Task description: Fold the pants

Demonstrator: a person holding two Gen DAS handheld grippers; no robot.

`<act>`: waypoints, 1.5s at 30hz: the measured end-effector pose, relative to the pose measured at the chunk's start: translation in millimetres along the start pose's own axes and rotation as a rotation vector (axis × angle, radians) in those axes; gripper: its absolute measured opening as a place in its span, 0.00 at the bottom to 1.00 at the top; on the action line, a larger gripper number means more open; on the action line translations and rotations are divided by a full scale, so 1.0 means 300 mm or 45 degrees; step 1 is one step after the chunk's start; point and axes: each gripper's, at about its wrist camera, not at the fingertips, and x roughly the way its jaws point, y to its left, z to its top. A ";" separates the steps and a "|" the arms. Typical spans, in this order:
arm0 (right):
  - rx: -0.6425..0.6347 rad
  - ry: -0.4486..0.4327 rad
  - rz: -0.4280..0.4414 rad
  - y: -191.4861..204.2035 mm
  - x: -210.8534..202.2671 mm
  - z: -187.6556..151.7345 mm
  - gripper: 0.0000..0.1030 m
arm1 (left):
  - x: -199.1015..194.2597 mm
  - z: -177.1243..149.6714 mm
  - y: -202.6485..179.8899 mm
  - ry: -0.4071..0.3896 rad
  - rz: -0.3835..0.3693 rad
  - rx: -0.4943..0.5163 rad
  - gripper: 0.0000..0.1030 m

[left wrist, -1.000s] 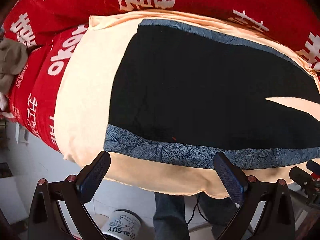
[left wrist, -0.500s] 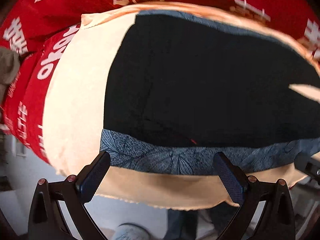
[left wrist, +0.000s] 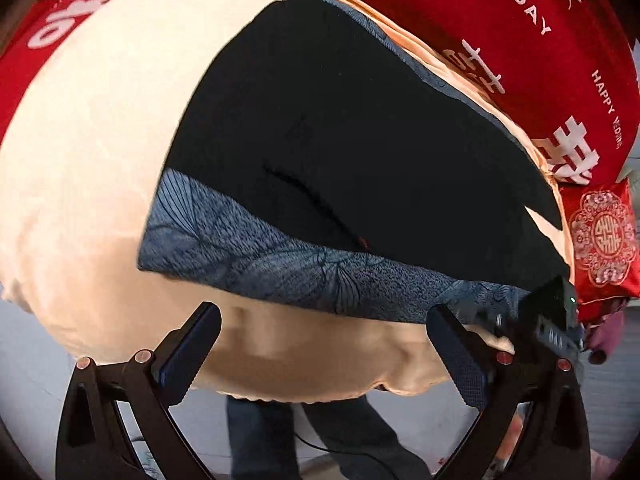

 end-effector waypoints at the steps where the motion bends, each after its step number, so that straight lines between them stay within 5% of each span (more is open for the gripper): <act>1: 0.024 -0.035 0.025 -0.012 -0.007 0.012 0.54 | 0.011 -0.002 0.005 0.001 -0.015 -0.020 1.00; 5: 0.140 -0.091 0.206 -0.024 -0.025 0.051 0.54 | 0.049 -0.017 0.037 -0.001 -0.115 -0.207 1.00; 13: 0.005 -0.103 0.421 0.170 -0.159 0.084 0.53 | 0.089 0.071 0.068 -0.092 -0.312 -0.485 1.00; 14: -0.006 -0.102 0.437 0.182 -0.166 0.088 0.53 | 0.090 0.085 0.062 -0.112 -0.292 -0.478 1.00; 17: -0.039 -0.077 0.421 0.198 -0.177 0.087 0.54 | 0.094 0.126 0.033 -0.138 -0.217 -0.416 0.61; 20: -0.029 -0.057 0.336 0.159 -0.157 0.080 0.54 | 0.092 0.140 0.039 -0.125 -0.227 -0.396 0.47; 26: 0.146 -0.155 0.243 -0.045 -0.173 0.054 0.54 | 0.047 0.150 0.047 -0.085 -0.226 -0.297 0.46; 32: 0.300 -0.342 0.402 -0.181 -0.248 0.049 0.53 | 0.049 0.157 0.026 -0.052 -0.169 -0.194 0.46; 34: 0.383 -0.383 0.466 -0.213 -0.267 0.059 0.28 | 0.052 0.152 0.029 -0.047 -0.125 -0.179 0.46; 35: 0.419 -0.396 0.500 -0.219 -0.279 0.059 0.03 | 0.049 0.150 0.032 -0.044 -0.104 -0.186 0.46; 40: 0.271 -0.339 0.425 -0.078 -0.386 0.094 0.03 | -0.018 0.183 -0.007 -0.080 -0.084 -0.227 0.46; 45: 0.042 -0.245 0.349 0.159 -0.508 0.259 0.03 | -0.117 0.332 -0.152 -0.193 -0.026 -0.117 0.46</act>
